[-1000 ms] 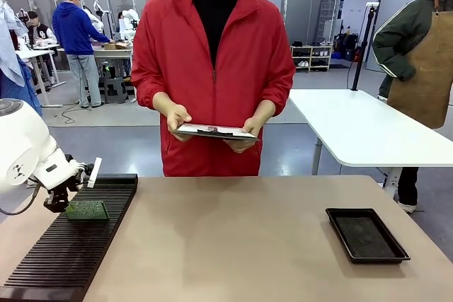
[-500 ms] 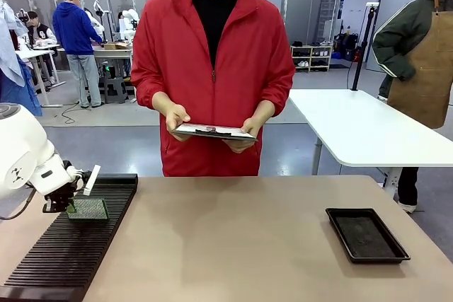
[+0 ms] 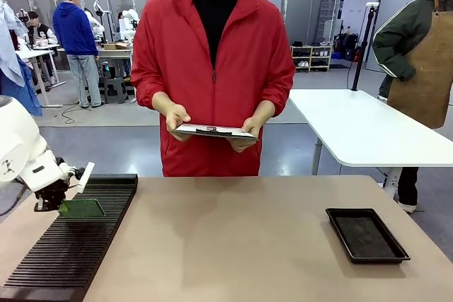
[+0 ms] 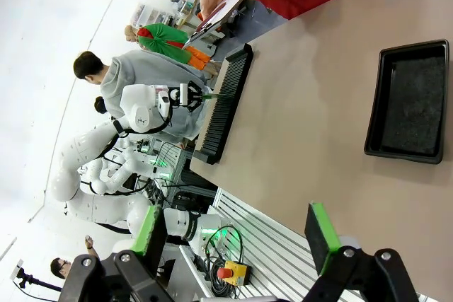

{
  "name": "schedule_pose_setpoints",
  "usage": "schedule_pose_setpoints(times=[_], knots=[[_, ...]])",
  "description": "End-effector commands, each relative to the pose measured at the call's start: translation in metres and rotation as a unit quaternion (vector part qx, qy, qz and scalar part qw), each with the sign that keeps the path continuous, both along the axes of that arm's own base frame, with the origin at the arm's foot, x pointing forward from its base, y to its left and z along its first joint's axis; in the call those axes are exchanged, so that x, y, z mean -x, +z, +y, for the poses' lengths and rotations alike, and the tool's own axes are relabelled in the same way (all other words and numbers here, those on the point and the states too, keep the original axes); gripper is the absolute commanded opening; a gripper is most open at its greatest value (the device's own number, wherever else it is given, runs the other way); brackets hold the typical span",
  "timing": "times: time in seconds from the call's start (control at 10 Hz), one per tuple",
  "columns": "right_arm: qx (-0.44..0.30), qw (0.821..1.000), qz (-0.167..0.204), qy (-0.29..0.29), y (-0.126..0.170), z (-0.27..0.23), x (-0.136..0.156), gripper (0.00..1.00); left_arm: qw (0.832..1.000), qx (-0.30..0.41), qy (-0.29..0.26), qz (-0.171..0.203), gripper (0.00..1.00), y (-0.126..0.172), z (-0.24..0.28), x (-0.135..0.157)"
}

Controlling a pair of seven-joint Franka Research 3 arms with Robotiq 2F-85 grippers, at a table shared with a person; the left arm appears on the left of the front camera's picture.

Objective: Inspect the PCB.
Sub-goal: Pick up the Blank PCB and present it to the human.

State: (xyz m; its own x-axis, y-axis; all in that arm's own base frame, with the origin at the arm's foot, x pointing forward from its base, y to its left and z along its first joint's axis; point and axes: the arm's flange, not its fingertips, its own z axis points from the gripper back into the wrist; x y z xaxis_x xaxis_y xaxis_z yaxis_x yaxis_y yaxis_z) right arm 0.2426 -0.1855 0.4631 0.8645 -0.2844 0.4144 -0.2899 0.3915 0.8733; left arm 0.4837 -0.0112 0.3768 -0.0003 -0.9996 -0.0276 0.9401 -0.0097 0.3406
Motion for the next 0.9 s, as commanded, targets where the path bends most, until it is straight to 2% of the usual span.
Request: schedule_pose_setpoints(times=[0.0,0.2,0.3,0.4,0.5,0.6,0.7,0.8], knots=[[-0.003,1.0,-0.013,0.002,0.002,-0.001,-0.001,1.0,0.998,0.042,0.032,0.02,0.0,0.044,0.008,0.012],[-0.003,1.0,-0.013,0.002,0.002,-0.001,-0.001,1.0,0.992,0.114,0.06,0.011,0.0,0.088,0.025,0.029],[-0.003,1.0,-0.013,0.002,0.002,-0.001,-0.001,1.0,0.979,0.185,0.081,0.026,0.0,0.103,0.042,0.038],[-0.003,1.0,-0.013,0.002,0.002,-0.001,-0.001,1.0,0.965,0.241,0.098,0.045,0.0,0.103,0.054,0.037],[-0.003,1.0,-0.013,0.002,0.002,-0.001,-0.001,1.0,0.924,0.345,0.133,0.102,0.0,0.096,0.07,0.037],[-0.003,1.0,-0.013,0.002,0.002,-0.001,-0.001,1.0,0.879,0.423,0.168,0.144,0.0,0.085,0.077,0.036],[-0.003,1.0,-0.013,0.002,0.002,-0.001,-0.001,1.0,0.849,0.467,0.186,0.166,0.0,0.075,0.08,0.036],[-0.003,1.0,-0.013,0.002,0.002,-0.001,-0.001,1.0,0.833,0.478,0.219,0.172,0.0,0.069,0.083,0.038]])
